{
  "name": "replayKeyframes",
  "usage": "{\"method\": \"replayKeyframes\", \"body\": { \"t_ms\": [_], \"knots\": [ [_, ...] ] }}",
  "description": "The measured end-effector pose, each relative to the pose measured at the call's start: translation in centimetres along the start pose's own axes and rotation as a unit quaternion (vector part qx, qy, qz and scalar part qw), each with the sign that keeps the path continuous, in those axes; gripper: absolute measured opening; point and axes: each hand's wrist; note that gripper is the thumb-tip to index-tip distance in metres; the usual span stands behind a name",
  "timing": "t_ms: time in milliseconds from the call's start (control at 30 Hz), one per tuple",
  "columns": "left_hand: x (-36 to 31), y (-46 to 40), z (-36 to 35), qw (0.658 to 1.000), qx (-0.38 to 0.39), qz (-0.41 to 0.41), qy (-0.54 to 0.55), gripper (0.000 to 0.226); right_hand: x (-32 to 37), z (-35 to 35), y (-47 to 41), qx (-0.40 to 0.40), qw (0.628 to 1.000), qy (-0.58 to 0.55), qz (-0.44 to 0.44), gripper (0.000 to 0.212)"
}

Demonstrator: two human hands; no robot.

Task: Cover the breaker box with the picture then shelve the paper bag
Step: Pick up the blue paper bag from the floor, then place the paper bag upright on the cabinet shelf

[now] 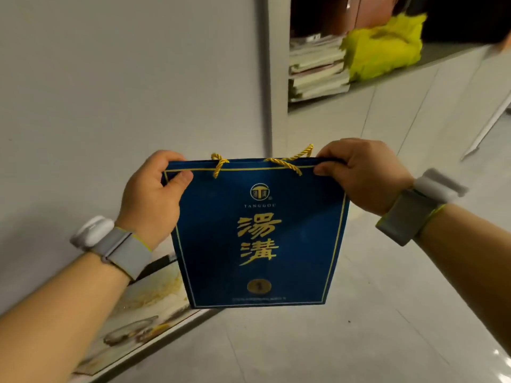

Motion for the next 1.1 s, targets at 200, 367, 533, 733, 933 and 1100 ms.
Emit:
{"method": "replayKeyframes", "body": {
  "t_ms": [200, 367, 533, 733, 933, 1100],
  "knots": [
    [-15.0, -4.8, -2.0, 0.997, -0.009, -0.064, 0.031, 0.012, -1.7, 14.8, -2.3, -0.053, 0.998, 0.011, 0.007, 0.02],
    [-23.2, -8.6, -4.9, 0.995, -0.01, -0.089, 0.049, 0.012, -4.4, 23.5, -4.9, -0.069, 0.996, 0.054, -0.003, 0.019],
    [-28.9, -14.1, -9.3, 0.991, -0.02, -0.121, 0.058, 0.009, -8.0, 29.7, -9.1, -0.09, 0.993, 0.078, -0.015, 0.02],
    [-33.8, -23.2, -16.4, 0.987, -0.044, -0.14, 0.066, 0.012, -14.8, 34.4, -17.1, -0.108, 0.989, 0.092, -0.044, 0.023],
    [-38.6, -31.1, -25.1, 0.985, -0.018, -0.147, 0.086, 0.011, -23.9, 38.8, -23.0, -0.118, 0.986, 0.094, -0.067, 0.023],
    [-42.5, -35.3, -33.8, 0.984, -0.023, -0.153, 0.088, 0.009, -33.6, 42.1, -26.7, -0.116, 0.985, 0.107, -0.07, 0.024]
  ]
}}
Point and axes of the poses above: each hand's wrist, its own y-axis away from the middle knuckle, its own z-axis out of the back of the hand, x = y × z, and after that the axes turned 7 degrees about z, right-handed
